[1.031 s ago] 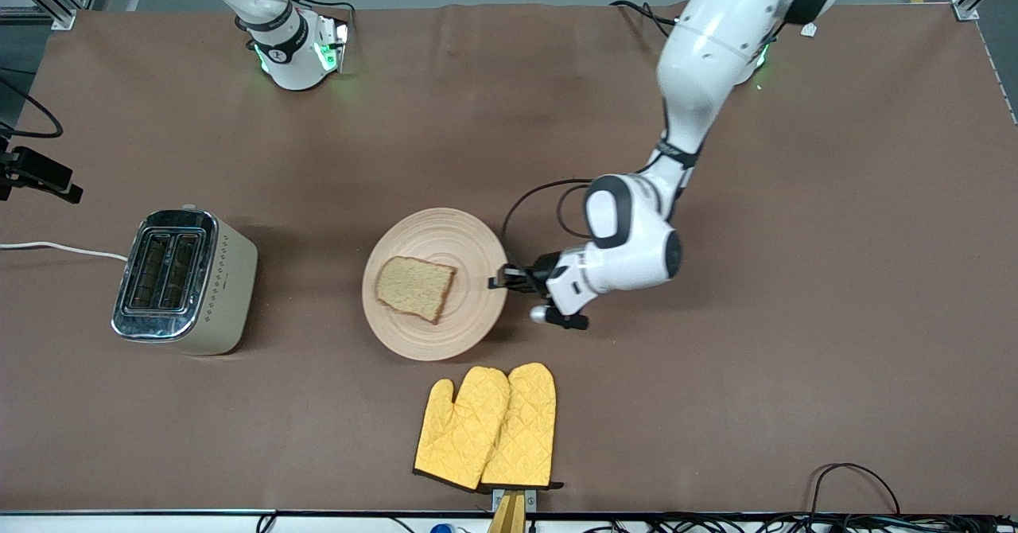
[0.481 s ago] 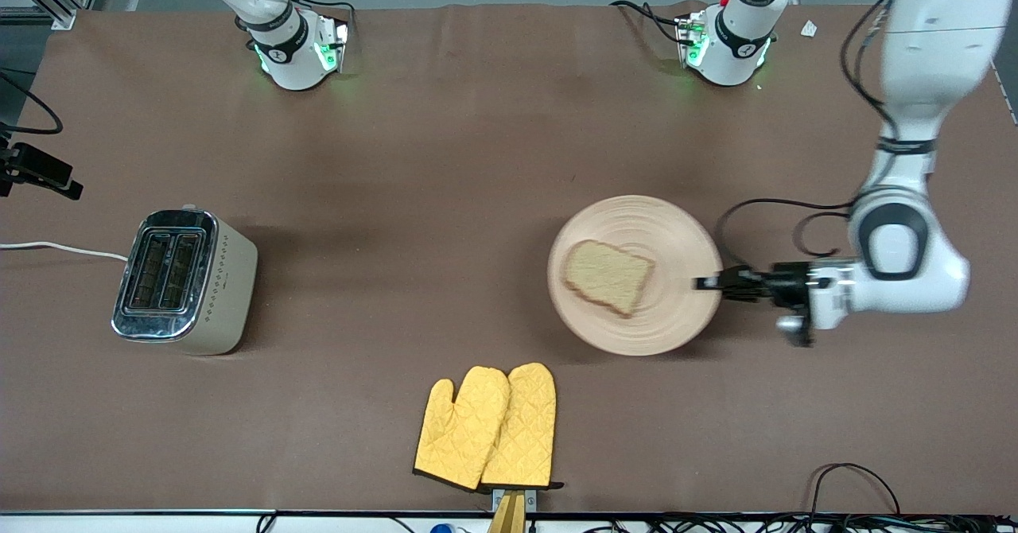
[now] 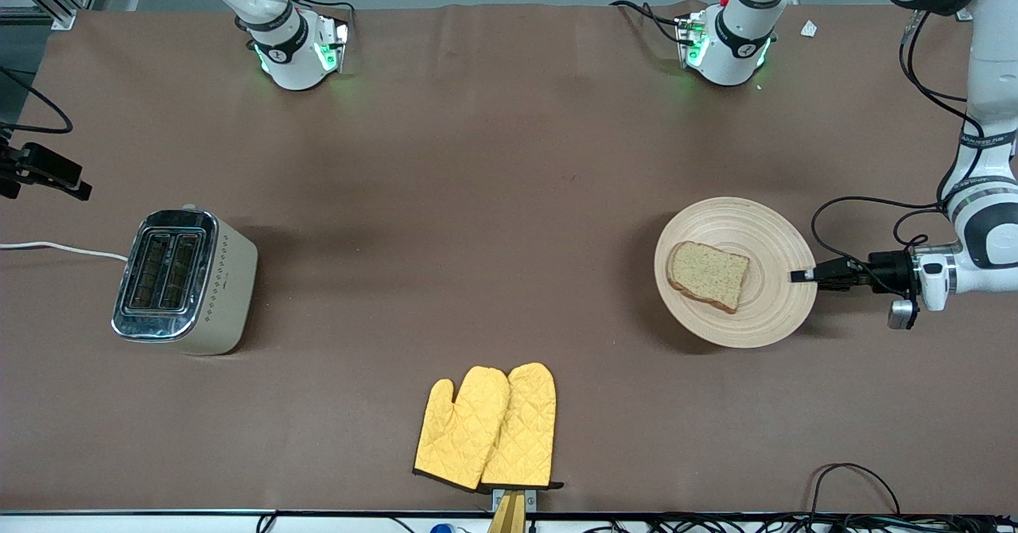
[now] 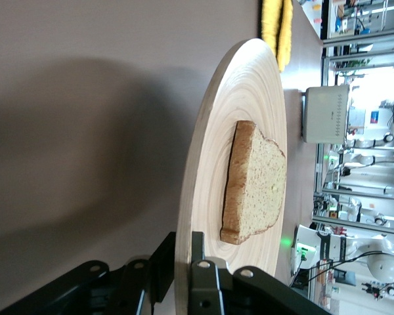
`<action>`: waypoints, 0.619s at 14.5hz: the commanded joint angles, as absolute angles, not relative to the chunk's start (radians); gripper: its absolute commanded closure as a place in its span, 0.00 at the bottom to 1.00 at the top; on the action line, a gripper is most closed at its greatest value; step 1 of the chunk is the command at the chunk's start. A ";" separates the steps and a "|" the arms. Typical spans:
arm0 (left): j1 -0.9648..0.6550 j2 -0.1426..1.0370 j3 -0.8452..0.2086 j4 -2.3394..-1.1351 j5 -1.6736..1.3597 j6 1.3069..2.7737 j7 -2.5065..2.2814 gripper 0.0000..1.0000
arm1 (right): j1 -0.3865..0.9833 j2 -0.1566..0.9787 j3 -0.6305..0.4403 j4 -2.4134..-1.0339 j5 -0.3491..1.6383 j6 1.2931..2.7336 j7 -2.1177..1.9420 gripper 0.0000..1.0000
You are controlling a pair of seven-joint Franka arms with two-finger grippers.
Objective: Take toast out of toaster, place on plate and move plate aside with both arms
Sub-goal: 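Slide the plate with the left gripper away from the toaster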
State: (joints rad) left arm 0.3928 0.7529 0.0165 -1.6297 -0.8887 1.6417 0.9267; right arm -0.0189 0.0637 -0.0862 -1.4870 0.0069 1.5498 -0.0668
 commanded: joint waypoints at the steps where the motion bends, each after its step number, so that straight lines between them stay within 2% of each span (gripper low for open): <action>1: 0.431 0.808 0.002 -1.569 -0.885 1.589 0.920 1.00 | -0.014 0.034 -0.083 -1.514 -0.011 1.562 -0.061 0.00; 5: 0.433 0.847 0.002 -1.568 -0.888 1.591 0.920 0.98 | -0.005 0.038 -0.086 -1.485 -0.014 1.546 -0.064 0.00; 7: 0.434 0.853 0.003 -1.560 -0.887 1.591 0.922 0.90 | -0.020 0.038 -0.090 -1.439 -0.012 1.545 -0.075 0.00; 8: 0.434 0.859 0.005 -1.548 -0.884 1.591 0.923 0.78 | -0.037 0.038 -0.094 -1.433 -0.005 1.536 -0.087 0.00; 9: 0.434 0.861 0.008 -1.539 -0.881 1.591 0.937 0.77 | -0.043 0.038 -0.089 -1.433 -0.006 1.532 -0.107 0.00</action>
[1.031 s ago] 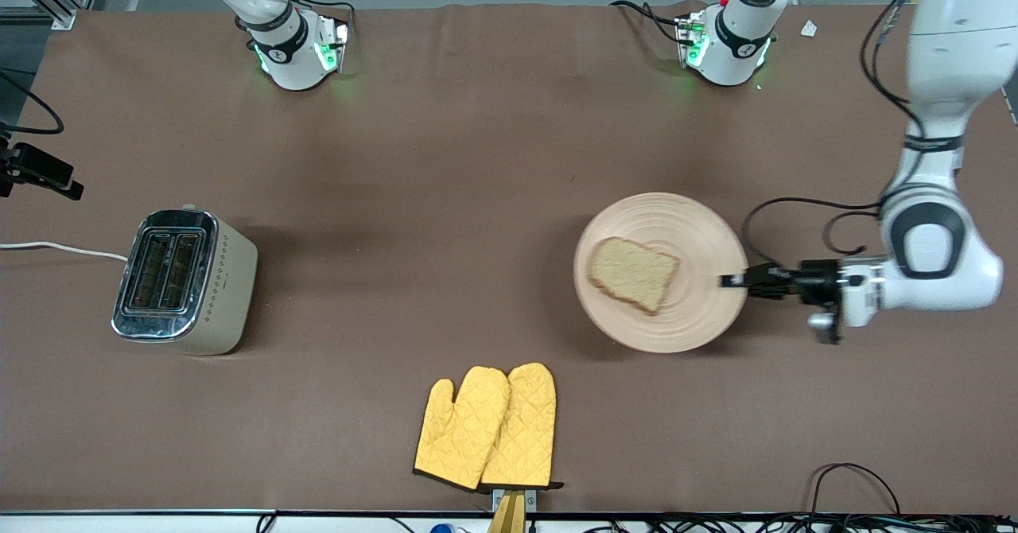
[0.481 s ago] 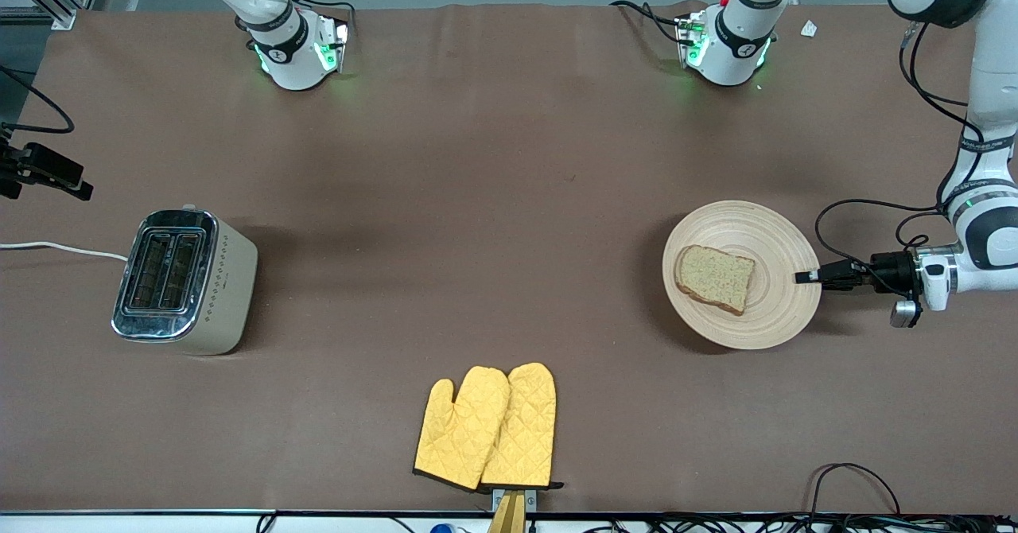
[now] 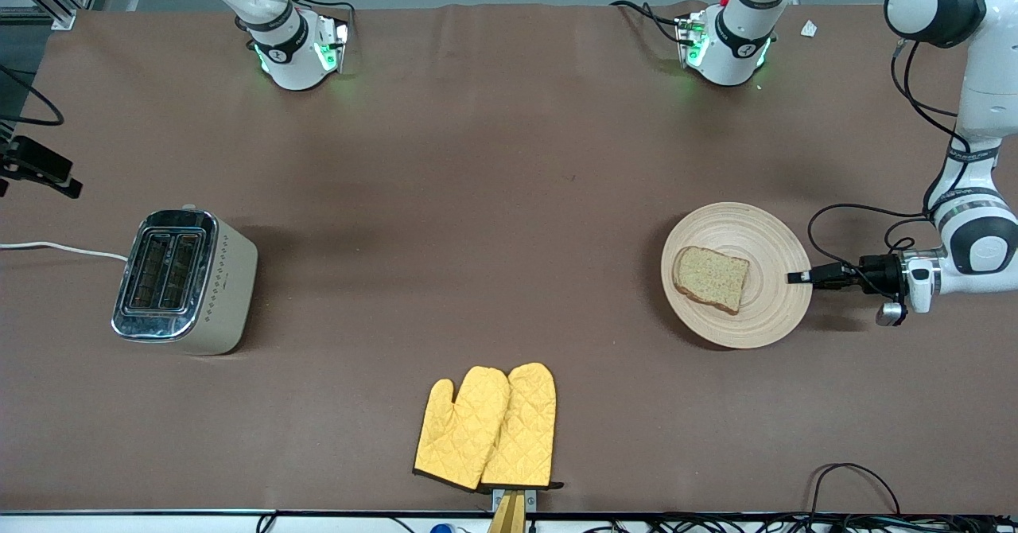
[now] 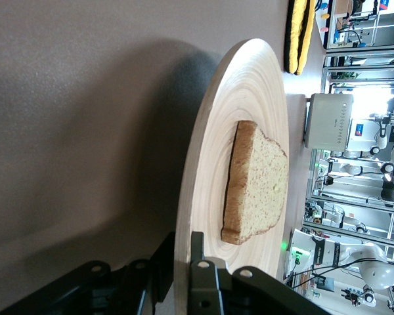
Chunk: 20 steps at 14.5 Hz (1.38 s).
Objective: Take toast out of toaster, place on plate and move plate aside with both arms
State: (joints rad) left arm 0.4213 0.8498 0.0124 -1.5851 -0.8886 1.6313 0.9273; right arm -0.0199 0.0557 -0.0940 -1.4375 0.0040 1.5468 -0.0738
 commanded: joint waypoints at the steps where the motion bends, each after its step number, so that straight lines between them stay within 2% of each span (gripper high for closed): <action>1: 0.434 0.861 0.009 -1.523 -0.867 1.591 0.940 0.63 | -0.041 0.037 -0.089 -1.442 -0.009 1.531 -0.100 0.00; 2: 0.434 0.862 0.011 -1.504 -0.841 1.591 0.931 0.38 | -0.041 0.035 -0.089 -1.443 -0.009 1.532 -0.097 0.00; 3: 0.434 0.867 0.009 -1.493 -0.828 1.591 0.927 0.00 | -0.043 0.035 -0.089 -1.443 -0.009 1.534 -0.097 0.00; 8: 0.411 0.853 0.012 -1.292 -0.550 1.601 0.901 0.00 | -0.031 0.034 -0.084 -1.445 -0.011 1.513 -0.097 0.00; 10: 0.355 0.809 0.015 -1.246 -0.427 1.618 0.864 0.00 | -0.028 0.035 -0.084 -1.445 -0.011 1.514 -0.092 0.00; 17: 0.065 0.441 -0.003 -1.258 -0.059 1.615 0.269 0.00 | -0.028 0.034 -0.083 -1.445 -0.009 1.479 -0.069 0.00; 20: -0.018 0.319 -0.041 -1.278 -0.042 1.476 0.010 0.00 | -0.023 0.035 -0.083 -1.442 -0.008 1.479 -0.072 0.00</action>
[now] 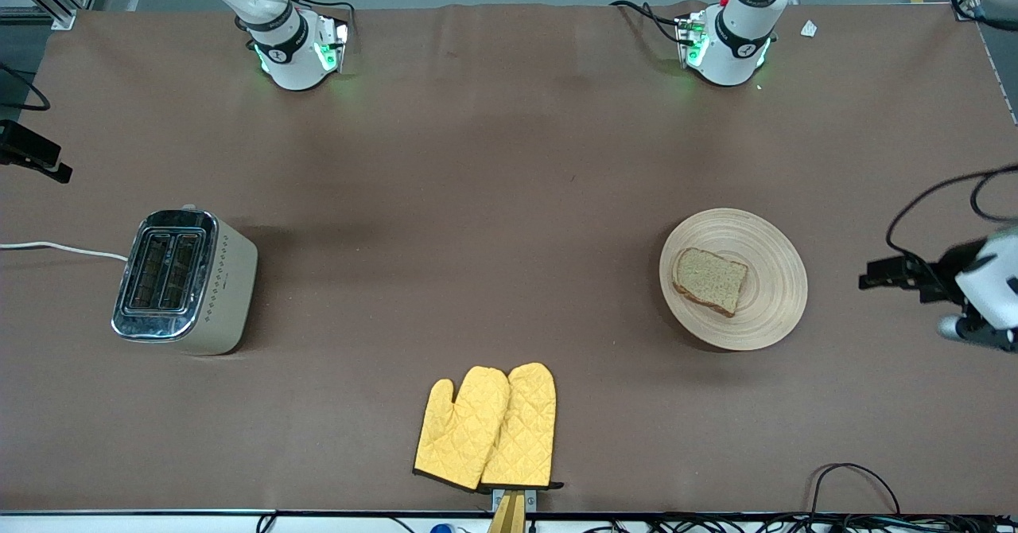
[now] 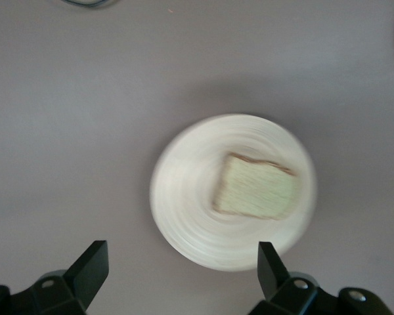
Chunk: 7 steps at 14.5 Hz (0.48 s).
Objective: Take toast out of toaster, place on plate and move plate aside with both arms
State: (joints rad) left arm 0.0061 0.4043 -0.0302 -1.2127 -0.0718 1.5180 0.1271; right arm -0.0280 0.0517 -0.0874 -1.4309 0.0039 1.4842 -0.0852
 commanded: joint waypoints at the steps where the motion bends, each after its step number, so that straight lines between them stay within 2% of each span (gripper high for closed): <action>1: -0.044 0.272 -0.046 -1.285 -0.031 1.462 -0.030 0.00 | -0.015 0.035 -0.083 -1.442 -0.008 1.474 -0.071 0.00; 3: -0.046 0.172 -0.061 -1.354 -0.031 1.476 -0.040 0.00 | -0.005 0.034 -0.084 -1.442 -0.009 1.474 -0.069 0.00; 6: -0.035 -0.003 -0.066 -1.598 -0.031 1.642 0.058 0.00 | -0.003 0.034 -0.083 -1.442 -0.009 1.474 -0.069 0.00; 7: -0.034 -0.026 -0.067 -1.629 -0.029 1.661 0.101 0.00 | -0.003 0.034 -0.083 -1.442 -0.008 1.474 -0.069 0.00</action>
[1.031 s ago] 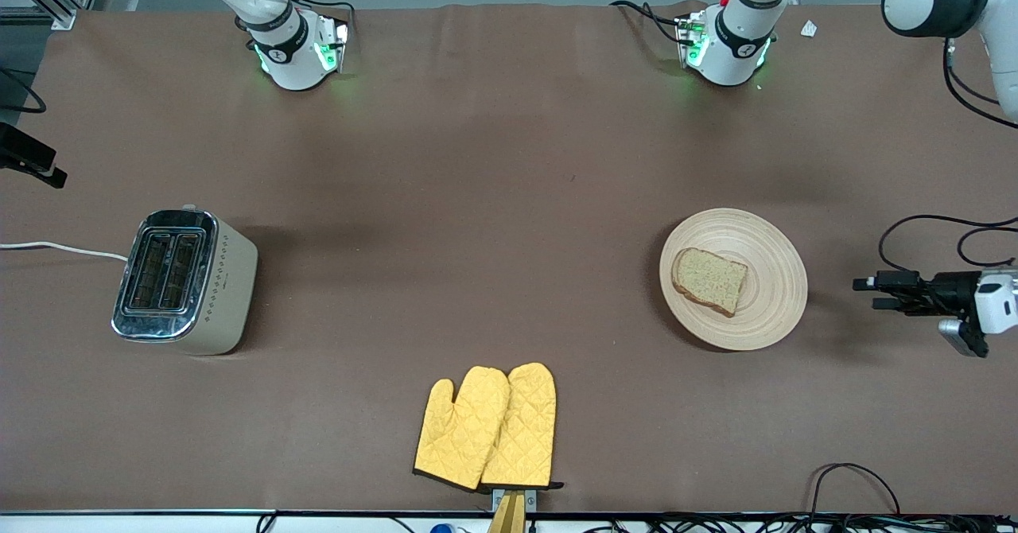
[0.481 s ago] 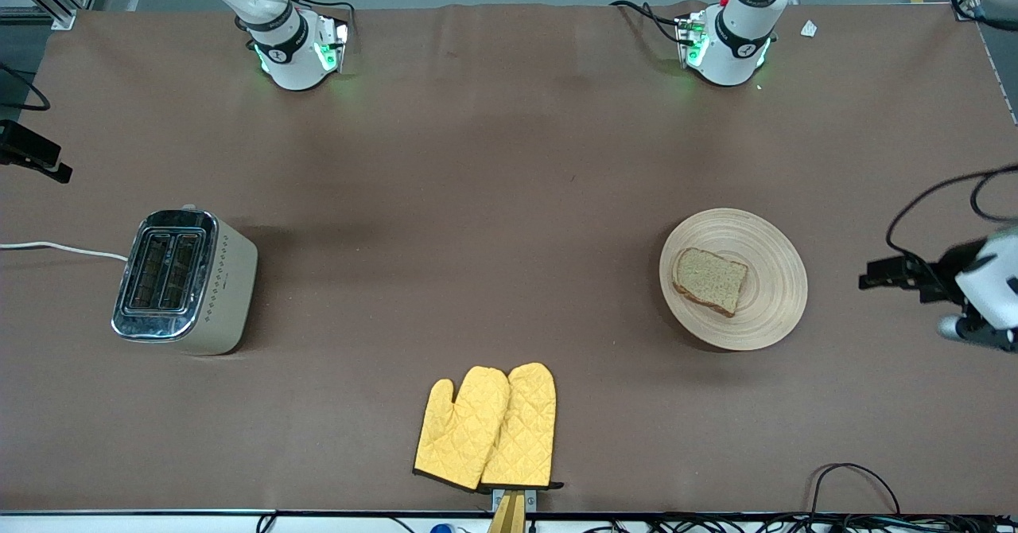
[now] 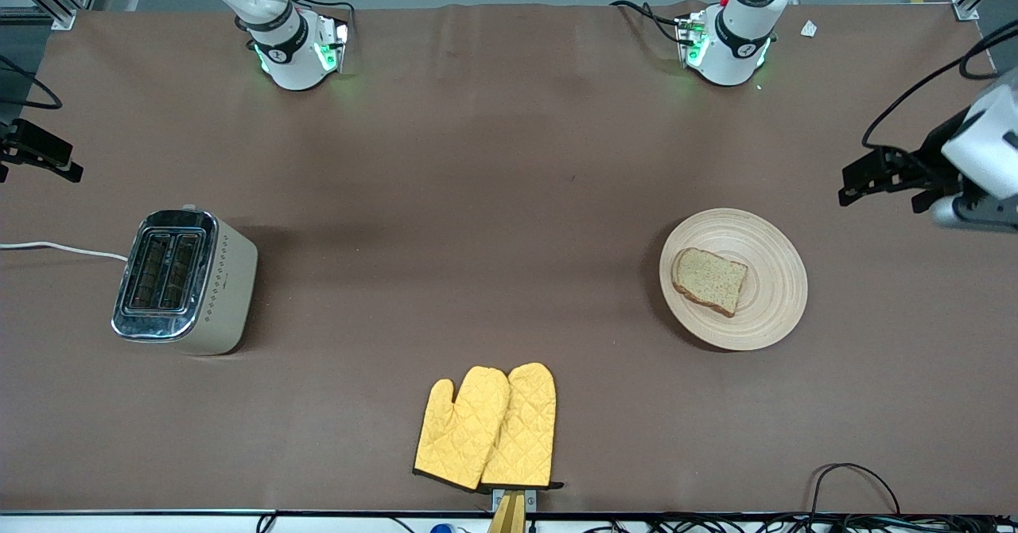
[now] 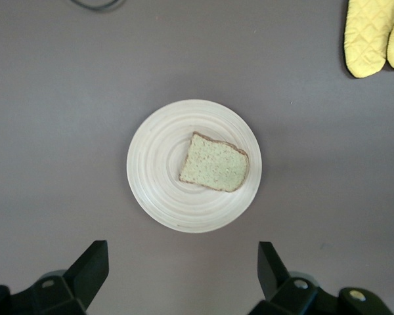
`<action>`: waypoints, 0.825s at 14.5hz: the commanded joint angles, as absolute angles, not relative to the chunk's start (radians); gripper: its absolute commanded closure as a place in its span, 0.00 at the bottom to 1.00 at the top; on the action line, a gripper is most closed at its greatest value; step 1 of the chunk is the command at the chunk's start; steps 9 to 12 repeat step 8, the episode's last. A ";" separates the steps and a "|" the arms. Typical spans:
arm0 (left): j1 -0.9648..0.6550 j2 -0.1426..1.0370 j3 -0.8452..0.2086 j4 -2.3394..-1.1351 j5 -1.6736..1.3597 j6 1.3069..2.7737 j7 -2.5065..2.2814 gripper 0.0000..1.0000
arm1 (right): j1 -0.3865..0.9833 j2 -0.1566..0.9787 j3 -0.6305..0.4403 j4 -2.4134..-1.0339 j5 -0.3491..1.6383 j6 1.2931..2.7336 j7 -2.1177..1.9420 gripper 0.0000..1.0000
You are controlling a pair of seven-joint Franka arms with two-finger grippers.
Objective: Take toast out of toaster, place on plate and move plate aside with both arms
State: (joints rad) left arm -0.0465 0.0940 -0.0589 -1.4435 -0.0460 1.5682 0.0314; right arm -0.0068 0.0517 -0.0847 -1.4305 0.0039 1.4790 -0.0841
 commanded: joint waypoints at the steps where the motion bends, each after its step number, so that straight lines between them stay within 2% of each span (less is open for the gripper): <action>1: -0.034 -0.025 -0.066 -1.625 -0.029 1.661 0.136 0.00 | -0.005 0.034 -0.083 -1.442 -0.008 1.474 -0.071 0.00; 12: -0.037 0.002 -0.064 -1.565 0.052 1.603 0.094 0.00 | -0.006 0.035 -0.084 -1.442 -0.008 1.473 -0.077 0.00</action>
